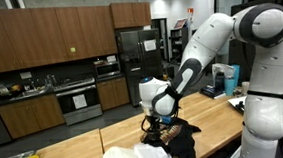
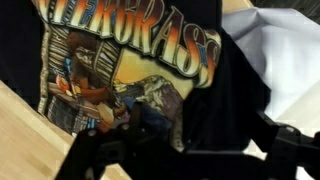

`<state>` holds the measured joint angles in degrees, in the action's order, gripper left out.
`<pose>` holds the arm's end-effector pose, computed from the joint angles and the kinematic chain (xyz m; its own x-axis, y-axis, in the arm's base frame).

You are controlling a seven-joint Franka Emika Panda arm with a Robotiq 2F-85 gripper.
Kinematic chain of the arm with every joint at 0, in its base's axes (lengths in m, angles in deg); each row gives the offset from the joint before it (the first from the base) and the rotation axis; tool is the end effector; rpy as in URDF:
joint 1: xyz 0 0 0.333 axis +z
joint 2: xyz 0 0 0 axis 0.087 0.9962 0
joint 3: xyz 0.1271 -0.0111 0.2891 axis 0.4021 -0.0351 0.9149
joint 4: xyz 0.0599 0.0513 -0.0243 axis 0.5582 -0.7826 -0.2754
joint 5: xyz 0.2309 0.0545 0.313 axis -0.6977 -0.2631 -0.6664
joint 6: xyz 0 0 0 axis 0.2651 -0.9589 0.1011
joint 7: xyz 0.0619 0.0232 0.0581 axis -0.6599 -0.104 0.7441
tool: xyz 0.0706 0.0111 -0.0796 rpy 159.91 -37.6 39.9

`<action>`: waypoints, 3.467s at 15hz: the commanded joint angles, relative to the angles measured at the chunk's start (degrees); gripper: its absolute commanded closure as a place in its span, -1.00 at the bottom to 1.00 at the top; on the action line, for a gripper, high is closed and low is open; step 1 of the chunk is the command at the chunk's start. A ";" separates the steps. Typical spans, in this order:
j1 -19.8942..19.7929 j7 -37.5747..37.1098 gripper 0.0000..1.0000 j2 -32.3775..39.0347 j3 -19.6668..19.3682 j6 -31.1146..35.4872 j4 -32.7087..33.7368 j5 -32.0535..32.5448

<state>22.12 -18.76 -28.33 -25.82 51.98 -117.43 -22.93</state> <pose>0.3730 0.2535 0.2992 0.8092 0.5876 0.0034 0.5847 -0.8058 0.0942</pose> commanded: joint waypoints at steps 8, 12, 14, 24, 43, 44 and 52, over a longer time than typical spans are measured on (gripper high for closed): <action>-0.23 -1.31 0.46 -0.78 0.12 -4.05 1.78 6.37; -0.69 3.22 0.98 -5.88 -1.05 -4.80 4.82 0.30; -1.57 4.76 1.00 -9.73 -2.68 -4.91 6.66 -1.61; -4.60 6.36 0.98 -16.55 -7.26 -5.51 9.71 -4.24; 3.89 30.91 -1.00 4.31 -2.79 -18.10 19.99 -0.17; 2.92 29.63 -1.00 7.03 -2.72 -17.19 22.89 5.12; 4.96 7.07 -1.00 27.05 -3.55 -31.85 50.23 14.09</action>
<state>25.44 -4.90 -7.61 -29.40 28.50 -77.66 -8.05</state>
